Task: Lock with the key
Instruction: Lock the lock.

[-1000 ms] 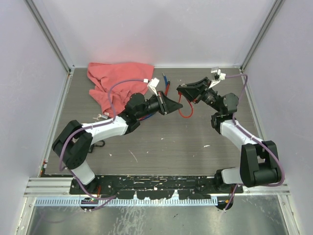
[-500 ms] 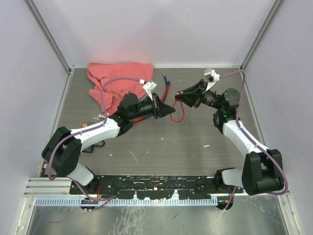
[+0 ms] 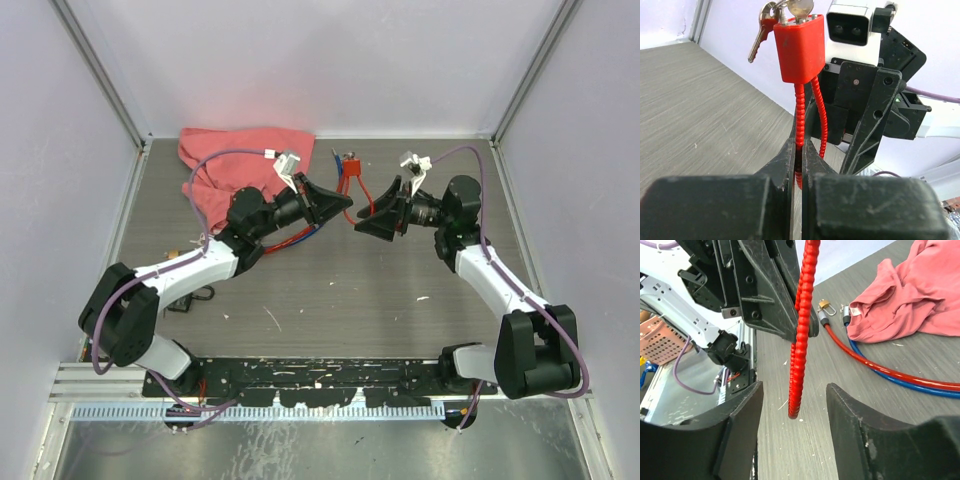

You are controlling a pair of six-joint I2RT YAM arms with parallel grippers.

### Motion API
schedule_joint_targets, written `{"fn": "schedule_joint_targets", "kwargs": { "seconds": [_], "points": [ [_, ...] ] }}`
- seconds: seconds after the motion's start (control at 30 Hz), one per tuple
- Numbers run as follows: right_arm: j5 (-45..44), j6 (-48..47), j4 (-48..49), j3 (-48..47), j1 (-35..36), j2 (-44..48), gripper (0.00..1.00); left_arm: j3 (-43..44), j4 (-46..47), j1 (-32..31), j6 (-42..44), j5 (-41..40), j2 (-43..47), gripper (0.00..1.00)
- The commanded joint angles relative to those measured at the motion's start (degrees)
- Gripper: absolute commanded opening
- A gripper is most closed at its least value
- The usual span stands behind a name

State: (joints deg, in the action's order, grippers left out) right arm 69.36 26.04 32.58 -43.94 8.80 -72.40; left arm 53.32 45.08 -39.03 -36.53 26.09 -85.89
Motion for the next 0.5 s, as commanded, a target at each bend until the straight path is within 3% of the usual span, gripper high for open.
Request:
{"fn": "schedule_joint_targets", "kwargs": {
  "seconds": [0.0, 0.47],
  "points": [
    [3.9, -0.7, -1.7, -3.8, -0.8, 1.9, 0.62, 0.4, 6.8, -0.1, 0.9, -0.2, 2.6, 0.00],
    [6.9, -3.3, -8.9, -8.7, -1.8, 1.7, 0.66, -0.8, 4.6, 0.0, 2.5, 2.3, 5.0, 0.00]
  ]
}}
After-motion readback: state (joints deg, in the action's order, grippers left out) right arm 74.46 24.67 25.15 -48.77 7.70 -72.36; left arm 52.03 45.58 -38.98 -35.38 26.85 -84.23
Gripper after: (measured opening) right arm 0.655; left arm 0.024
